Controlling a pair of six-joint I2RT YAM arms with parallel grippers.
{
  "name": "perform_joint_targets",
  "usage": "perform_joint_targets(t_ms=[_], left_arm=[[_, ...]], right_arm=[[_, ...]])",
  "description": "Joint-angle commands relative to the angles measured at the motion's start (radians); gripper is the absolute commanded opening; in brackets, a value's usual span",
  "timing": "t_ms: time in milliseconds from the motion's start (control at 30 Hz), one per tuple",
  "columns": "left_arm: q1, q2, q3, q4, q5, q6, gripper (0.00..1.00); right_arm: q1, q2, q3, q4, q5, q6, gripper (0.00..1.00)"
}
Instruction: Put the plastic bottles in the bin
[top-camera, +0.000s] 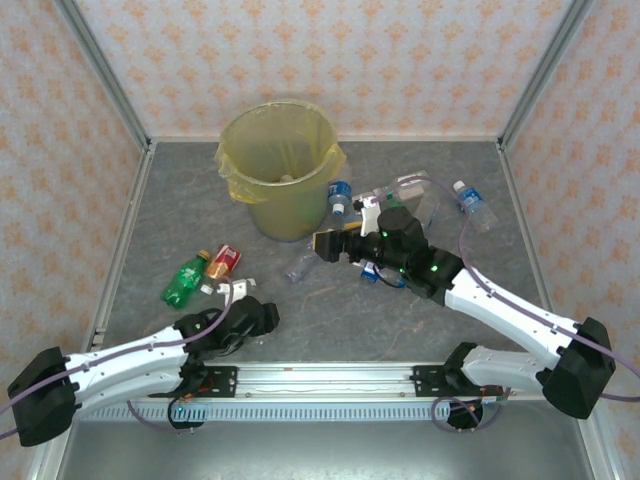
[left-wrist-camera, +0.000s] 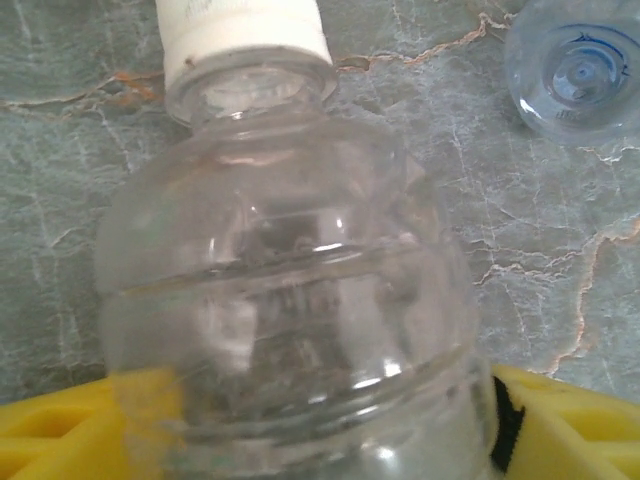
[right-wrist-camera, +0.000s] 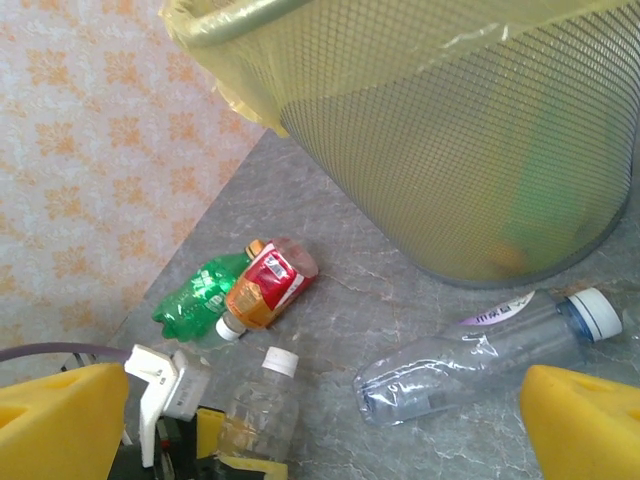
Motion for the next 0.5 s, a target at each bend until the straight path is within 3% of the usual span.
perform_joint_targets(t_ms=[0,133,233,467], left_arm=[[-0.012,0.050,0.033,0.023,-0.054,0.005,0.75],[-0.024,0.099,0.065,0.006,-0.073,0.007,0.68],[-0.030,0.098,0.092,-0.019,-0.087,0.007,0.58],[-0.030,0.017,0.168,-0.094,-0.124,0.004,0.58]], right_arm=[[-0.004,-0.044,-0.020,0.044,0.008,0.006,1.00],[-0.004,-0.058,-0.033,0.051,0.012,0.007,1.00],[-0.005,-0.063,-0.041,0.052,0.014,0.007,1.00],[-0.004,-0.077,-0.048,0.057,0.013,0.009,1.00]])
